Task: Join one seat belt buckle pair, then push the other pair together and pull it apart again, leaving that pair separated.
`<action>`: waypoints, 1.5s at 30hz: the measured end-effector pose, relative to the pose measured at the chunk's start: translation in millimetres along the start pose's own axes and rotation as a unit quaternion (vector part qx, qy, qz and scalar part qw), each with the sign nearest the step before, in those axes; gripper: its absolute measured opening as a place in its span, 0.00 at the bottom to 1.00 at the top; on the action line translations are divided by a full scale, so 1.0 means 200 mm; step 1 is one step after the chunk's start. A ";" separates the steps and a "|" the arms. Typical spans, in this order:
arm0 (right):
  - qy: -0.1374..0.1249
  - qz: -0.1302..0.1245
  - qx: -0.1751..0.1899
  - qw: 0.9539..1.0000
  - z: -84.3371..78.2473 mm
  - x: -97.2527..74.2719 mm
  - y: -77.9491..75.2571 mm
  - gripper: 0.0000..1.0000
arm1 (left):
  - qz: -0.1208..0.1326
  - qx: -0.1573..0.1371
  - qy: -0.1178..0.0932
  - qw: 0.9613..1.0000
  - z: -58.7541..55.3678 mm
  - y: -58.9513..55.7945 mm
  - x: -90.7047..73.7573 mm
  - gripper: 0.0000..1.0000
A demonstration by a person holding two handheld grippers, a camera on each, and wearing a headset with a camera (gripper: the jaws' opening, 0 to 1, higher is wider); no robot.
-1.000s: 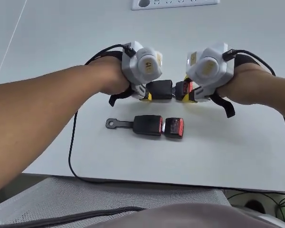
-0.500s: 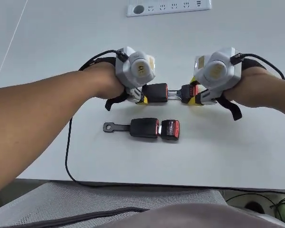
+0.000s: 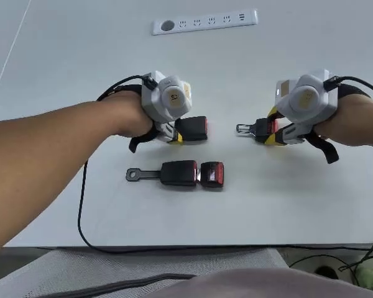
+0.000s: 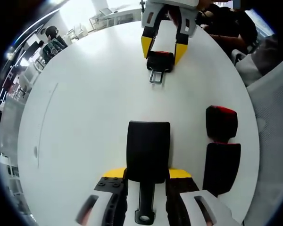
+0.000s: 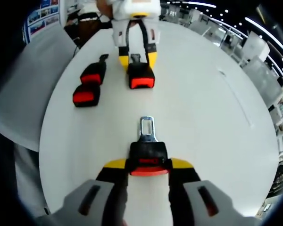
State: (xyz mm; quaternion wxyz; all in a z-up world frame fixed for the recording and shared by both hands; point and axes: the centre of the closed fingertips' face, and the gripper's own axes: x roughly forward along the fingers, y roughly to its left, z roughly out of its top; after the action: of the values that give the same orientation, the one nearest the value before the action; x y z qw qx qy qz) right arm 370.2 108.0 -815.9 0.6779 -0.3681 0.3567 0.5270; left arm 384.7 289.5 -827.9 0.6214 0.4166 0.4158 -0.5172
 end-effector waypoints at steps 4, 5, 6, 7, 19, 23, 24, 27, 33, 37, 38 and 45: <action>0.013 -0.007 0.000 1.000 -0.06 -0.04 -0.01 0.31 | 0.003 0.000 -0.008 1.000 0.01 -0.02 -0.02 0.31; 0.015 -0.008 -0.001 1.000 -0.08 -0.04 -0.01 0.31 | 0.003 -0.005 -0.011 1.000 0.02 -0.02 -0.02 0.31; 0.017 -0.009 -0.001 1.000 -0.09 -0.05 -0.01 0.31 | 0.004 -0.009 -0.014 1.000 0.02 -0.02 -0.03 0.31; 0.019 -0.009 -0.004 1.000 -0.10 -0.05 -0.01 0.31 | 0.004 -0.010 -0.015 1.000 0.02 -0.02 -0.03 0.31; 0.042 -0.031 0.002 0.999 -0.17 -0.09 -0.02 0.39 | 0.016 0.002 -0.006 1.000 0.03 -0.03 -0.06 0.34; 0.034 -0.047 0.028 0.998 -0.20 -0.12 -0.03 0.43 | 0.034 -0.012 -0.014 0.999 0.01 -0.02 -0.09 0.35; 0.030 -0.048 0.035 0.998 -0.19 -0.13 -0.03 0.43 | 0.040 -0.017 -0.016 0.999 0.00 -0.02 -0.11 0.35; 0.002 -0.062 0.066 0.996 -0.17 -0.18 -0.02 0.45 | 0.051 -0.029 -0.032 0.998 -0.03 -0.03 -0.16 0.40; -0.038 -0.088 0.084 0.992 -0.12 -0.29 0.03 0.50 | 0.091 -0.071 -0.074 0.991 -0.09 -0.03 -0.32 0.43; -0.073 -0.107 0.093 0.987 -0.06 -0.36 0.09 0.55 | 0.107 -0.090 -0.105 0.985 -0.13 -0.09 -0.44 0.45; -0.075 -0.108 0.097 0.987 -0.05 -0.38 0.11 0.56 | 0.110 -0.094 -0.110 0.983 -0.13 -0.11 -0.46 0.47; -0.099 -0.117 0.119 0.981 -0.02 -0.44 0.23 0.62 | 0.128 -0.138 -0.138 0.972 -0.26 -0.26 -0.61 0.54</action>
State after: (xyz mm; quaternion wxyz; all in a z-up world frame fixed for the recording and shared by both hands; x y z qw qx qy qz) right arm 307.5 72.1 -746.8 0.8058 -0.2702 0.3021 0.4318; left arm 314.0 368.8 -732.0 0.7854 0.3010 0.3363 -0.4236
